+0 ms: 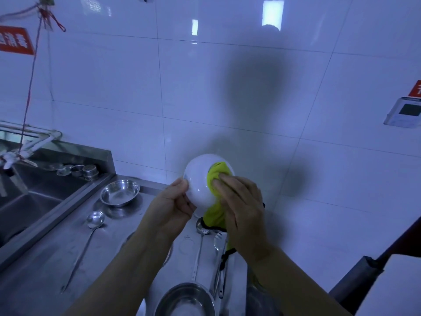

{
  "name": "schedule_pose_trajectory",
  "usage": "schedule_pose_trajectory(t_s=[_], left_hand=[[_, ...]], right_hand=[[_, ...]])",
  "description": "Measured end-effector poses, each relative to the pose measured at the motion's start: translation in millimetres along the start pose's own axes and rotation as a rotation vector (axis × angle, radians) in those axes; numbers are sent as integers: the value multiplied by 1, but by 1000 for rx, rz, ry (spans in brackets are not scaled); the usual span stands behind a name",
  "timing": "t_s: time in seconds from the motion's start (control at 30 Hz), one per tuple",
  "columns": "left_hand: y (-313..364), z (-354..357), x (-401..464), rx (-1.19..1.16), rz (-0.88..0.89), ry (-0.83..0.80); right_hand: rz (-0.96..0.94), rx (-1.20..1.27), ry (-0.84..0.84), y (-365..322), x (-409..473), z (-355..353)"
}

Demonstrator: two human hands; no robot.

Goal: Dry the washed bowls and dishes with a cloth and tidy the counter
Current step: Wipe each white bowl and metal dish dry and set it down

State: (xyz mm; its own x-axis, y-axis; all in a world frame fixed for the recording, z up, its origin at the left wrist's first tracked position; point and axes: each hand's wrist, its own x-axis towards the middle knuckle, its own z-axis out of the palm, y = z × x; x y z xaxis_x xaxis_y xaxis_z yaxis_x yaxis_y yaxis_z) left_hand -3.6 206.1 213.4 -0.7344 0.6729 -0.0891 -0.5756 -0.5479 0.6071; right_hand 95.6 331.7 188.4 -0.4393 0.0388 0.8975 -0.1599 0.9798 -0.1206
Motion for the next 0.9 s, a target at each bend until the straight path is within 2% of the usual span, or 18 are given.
schedule_pose_trajectory(t_s=[0.13, 0.23, 0.43, 0.53, 0.63, 0.77, 0.9], left_hand=[[0, -5, 0, 10, -41, 11], [0, -5, 2, 77, -56, -29], [-4, -4, 3, 232, -35, -38], [-8, -2, -1, 294, -10, -75], [-5, 2, -2, 259, -6, -38], [0, 6, -2, 99, -38, 26], [2, 9, -4, -130, -58, 115]], right_hand=[[-52, -133, -32, 16, -1, -10], [-4, -196, -40, 20, 11, -12], [223, 53, 50, 12, 42, -5], [228, 44, -102, 2, 51, 7], [164, 13, -137, -6, 40, 18], [-46, -37, -14, -8, 15, 25], [-217, -112, 37, 1, -10, 33]])
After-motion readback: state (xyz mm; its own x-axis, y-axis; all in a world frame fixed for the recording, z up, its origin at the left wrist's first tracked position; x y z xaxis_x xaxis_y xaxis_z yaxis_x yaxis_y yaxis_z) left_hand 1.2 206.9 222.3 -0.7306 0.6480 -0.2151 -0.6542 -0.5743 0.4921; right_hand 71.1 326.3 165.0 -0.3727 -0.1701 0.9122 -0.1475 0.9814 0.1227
